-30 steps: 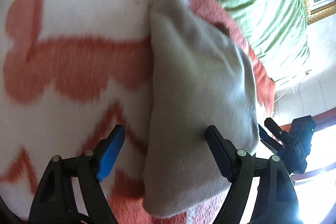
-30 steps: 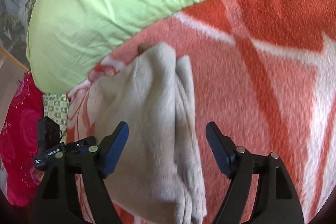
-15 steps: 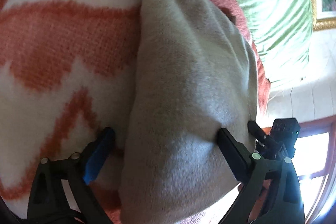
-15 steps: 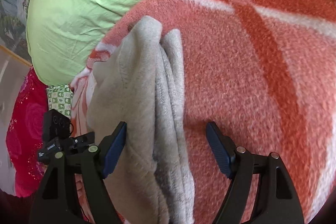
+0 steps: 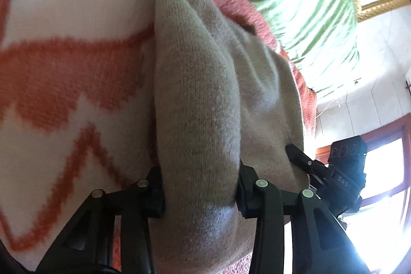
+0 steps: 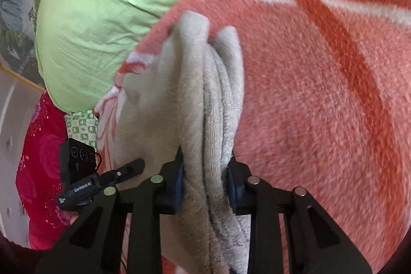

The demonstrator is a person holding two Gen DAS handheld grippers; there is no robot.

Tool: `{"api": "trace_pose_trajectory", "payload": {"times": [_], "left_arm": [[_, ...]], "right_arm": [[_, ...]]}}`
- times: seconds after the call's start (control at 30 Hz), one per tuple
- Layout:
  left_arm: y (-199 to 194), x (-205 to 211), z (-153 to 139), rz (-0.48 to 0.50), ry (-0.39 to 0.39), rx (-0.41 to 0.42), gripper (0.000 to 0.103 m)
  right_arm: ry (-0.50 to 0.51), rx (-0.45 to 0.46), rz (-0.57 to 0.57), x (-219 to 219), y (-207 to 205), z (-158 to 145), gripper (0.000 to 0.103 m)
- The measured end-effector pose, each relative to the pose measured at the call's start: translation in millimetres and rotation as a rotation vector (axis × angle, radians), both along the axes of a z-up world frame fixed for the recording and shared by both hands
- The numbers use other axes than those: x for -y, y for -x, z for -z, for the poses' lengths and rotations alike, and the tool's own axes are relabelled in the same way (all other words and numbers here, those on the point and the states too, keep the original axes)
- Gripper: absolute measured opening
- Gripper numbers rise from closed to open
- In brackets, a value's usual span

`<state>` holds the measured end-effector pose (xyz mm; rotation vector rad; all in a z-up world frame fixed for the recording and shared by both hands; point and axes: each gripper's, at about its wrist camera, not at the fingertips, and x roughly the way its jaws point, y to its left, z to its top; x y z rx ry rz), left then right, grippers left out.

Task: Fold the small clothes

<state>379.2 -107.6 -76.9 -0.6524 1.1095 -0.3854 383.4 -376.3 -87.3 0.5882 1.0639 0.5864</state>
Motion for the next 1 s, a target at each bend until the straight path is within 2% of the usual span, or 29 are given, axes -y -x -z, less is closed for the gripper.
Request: {"api": "trace_pose_trajectory", "payload": {"times": [0.2,0.33,0.53,0.67,0.8,0.9,1.0], "left_arm": [[22.1,-27.3,-35.7,-0.023,-0.004,0.066,0.038],[52.2,-64.3,-55.1,-0.061,-0.024,0.102,0.038],[100.8,-153.5,-67.6,-0.125,-0.074,0.11,0.038],[128.1,-198.1,-62.0,-0.157,-0.11,0.096,0.038],[142.3,-226.9,-40.0,-0.16,-0.109,0.067,0.038],[151.2,-240.6,-17.6,-0.15,-0.112,0.027,0.039],[152.8,-241.8,-1.1,-0.137,-0.112,0.0,0.044]], "right_arm": [[-0.054,0.079,0.006,-24.7,28.0,-36.9,0.027],[-0.082,0.123,-0.04,-65.4,52.6,-55.6,0.027],[-0.121,0.138,-0.128,-131.2,86.5,-48.4,0.027],[-0.132,0.095,-0.17,-170.8,100.5,-29.6,0.027],[-0.117,0.059,-0.197,-190.3,114.8,-15.8,0.027],[-0.071,0.014,-0.212,-200.8,119.6,1.7,0.027],[-0.007,-0.032,-0.209,-200.8,121.8,21.9,0.03]]}}
